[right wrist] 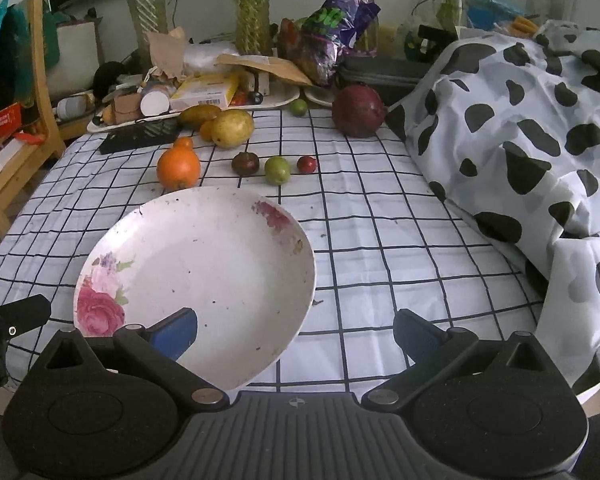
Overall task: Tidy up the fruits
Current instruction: 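Move both tools toward the fruits beyond the white plate, then grasp the orange with the left tool while the right tool grasps the green fruit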
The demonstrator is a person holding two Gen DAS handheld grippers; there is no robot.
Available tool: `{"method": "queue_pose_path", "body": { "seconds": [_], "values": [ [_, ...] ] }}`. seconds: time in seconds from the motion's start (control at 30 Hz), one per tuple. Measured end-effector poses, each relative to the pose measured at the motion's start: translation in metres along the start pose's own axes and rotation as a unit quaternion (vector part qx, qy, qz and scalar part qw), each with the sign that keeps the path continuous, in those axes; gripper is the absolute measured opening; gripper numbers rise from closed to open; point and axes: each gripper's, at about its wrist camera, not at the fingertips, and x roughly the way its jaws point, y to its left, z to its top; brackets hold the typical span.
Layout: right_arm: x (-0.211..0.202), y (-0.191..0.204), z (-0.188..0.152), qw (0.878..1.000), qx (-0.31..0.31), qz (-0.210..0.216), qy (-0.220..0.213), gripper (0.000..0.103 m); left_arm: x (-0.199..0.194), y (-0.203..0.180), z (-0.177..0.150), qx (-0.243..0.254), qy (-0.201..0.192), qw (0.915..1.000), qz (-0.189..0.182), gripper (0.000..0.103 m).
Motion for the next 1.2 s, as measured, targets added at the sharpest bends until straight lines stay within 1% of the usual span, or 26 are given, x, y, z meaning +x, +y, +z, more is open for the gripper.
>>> {"method": "queue_pose_path", "body": {
  "seconds": [0.13,0.23,0.33,0.47,0.6,0.8,0.93,1.07,1.17,1.2],
  "values": [
    [0.003,-0.001,0.002,1.0,-0.004,-0.001,0.0,0.103,0.005,-0.001,0.001,0.006,0.001,1.0,-0.006,0.102],
    [0.005,-0.002,0.003,1.0,-0.006,0.001,0.0,0.103,0.008,0.0,0.004,0.011,0.003,0.9997,-0.021,0.102],
    [0.008,-0.003,0.005,1.0,-0.005,0.004,-0.002,0.103,0.012,0.003,0.007,0.013,-0.001,0.9997,-0.021,0.102],
    [0.013,-0.004,0.009,1.0,-0.005,0.002,0.001,0.103,0.016,0.01,0.014,-0.002,-0.009,0.9996,-0.028,0.102],
    [0.017,-0.007,0.013,1.0,0.006,0.011,0.007,0.103,0.022,0.015,0.02,-0.008,-0.024,0.9991,-0.033,0.102],
    [0.026,-0.014,0.024,1.0,0.009,0.007,0.003,0.103,0.038,0.02,0.028,-0.003,-0.012,0.9991,-0.041,0.102],
    [0.032,-0.019,0.033,1.0,0.015,0.015,0.0,0.103,0.048,0.024,0.033,0.008,-0.003,0.9982,-0.06,0.102],
    [0.04,-0.026,0.043,0.999,0.028,0.025,-0.005,0.103,0.058,0.03,0.039,0.0,0.003,0.9963,-0.086,0.102],
    [0.047,-0.029,0.05,0.999,0.029,0.021,-0.004,0.103,0.069,0.032,0.043,-0.002,0.011,0.9943,-0.106,0.103],
    [0.05,-0.029,0.052,1.0,0.025,0.017,-0.004,0.103,0.073,0.032,0.045,-0.002,0.017,0.9941,-0.108,0.103]
  ]
}}
